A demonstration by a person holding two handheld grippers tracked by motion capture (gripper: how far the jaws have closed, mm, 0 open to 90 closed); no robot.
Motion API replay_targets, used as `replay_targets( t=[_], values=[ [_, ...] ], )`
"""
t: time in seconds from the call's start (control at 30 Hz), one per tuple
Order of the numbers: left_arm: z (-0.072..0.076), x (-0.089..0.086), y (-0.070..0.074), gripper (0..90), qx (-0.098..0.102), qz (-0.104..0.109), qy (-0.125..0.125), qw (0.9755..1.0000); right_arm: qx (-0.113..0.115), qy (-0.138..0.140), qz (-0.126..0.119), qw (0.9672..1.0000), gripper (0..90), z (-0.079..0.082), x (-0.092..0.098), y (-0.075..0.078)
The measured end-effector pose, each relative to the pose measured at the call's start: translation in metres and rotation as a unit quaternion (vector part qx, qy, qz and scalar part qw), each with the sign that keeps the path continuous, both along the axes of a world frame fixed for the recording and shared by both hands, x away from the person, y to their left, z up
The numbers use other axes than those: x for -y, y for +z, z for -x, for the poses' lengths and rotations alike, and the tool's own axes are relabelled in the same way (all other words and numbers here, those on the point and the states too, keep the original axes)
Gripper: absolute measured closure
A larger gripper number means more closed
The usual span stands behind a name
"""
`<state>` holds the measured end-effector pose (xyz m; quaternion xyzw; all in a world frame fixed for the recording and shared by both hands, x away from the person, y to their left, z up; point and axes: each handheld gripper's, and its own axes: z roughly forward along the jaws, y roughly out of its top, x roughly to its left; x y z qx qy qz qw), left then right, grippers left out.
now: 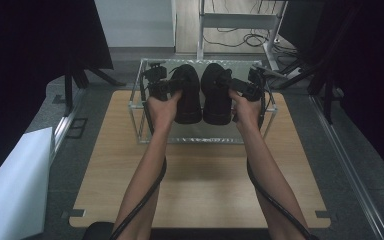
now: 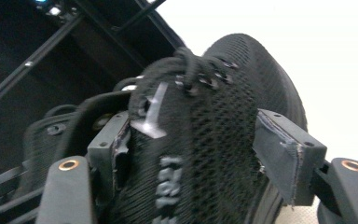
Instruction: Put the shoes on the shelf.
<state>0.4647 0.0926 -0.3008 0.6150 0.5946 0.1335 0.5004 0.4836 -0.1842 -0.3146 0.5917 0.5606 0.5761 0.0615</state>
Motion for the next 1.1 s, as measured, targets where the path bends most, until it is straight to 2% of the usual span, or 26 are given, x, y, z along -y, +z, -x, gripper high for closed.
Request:
replay_targets(
  t=[0.1,0.2,0.33,0.43,0.5,0.63,0.7,0.8,0.83,0.9,1.0,1.1],
  values=[
    [0.006,-0.008,0.005,47.3,0.012,0.029,-0.016,0.9994,0.017,0.015,-0.016,0.9996,35.8,0.005,0.005,0.008],
    [0.015,-0.018,0.010,49.6,0.030,0.037,-0.030,0.9984,0.027,0.030,-0.023,0.9989,40.6,0.013,0.011,0.015],
    [0.029,-0.036,0.010,54.1,0.041,0.051,-0.040,0.9971,0.033,0.038,-0.024,0.9984,48.5,0.026,0.028,0.017],
    [0.039,-0.048,0.004,59.4,0.039,0.053,-0.054,0.9963,0.036,0.046,-0.021,0.9981,57.5,0.037,0.042,0.011],
    [0.047,-0.055,-0.005,63.3,0.037,0.047,-0.060,0.9964,0.039,0.053,-0.012,0.9978,61.6,0.046,0.050,0.005],
    [0.061,-0.061,-0.024,70.1,0.033,0.051,-0.079,0.9951,0.044,0.071,-0.008,0.9964,68.6,0.062,0.060,-0.010],
    [0.067,-0.060,-0.031,72.6,0.035,0.041,-0.084,0.9950,0.047,0.084,-0.002,0.9953,72.6,0.070,0.059,-0.018],
    [0.072,-0.058,-0.036,74.5,0.037,0.032,-0.085,0.9952,0.050,0.093,0.028,0.9940,76.8,0.079,0.054,-0.028],
    [0.076,-0.055,-0.041,74.9,0.038,0.021,-0.089,0.9951,0.052,0.099,0.036,0.9931,78.3,0.081,0.051,-0.031],
    [0.076,-0.050,-0.043,75.0,0.040,0.015,-0.100,0.9941,0.056,0.103,0.048,0.9920,82.6,0.083,0.046,-0.035],
    [0.074,-0.039,-0.041,80.5,0.045,-0.034,-0.095,0.9939,0.060,0.102,0.052,0.9916,89.9,0.084,0.040,-0.035],
    [0.069,-0.034,-0.039,88.0,0.039,-0.044,-0.087,0.9945,0.062,0.099,0.063,0.9911,90.0,0.081,0.037,-0.033]
  ],
)
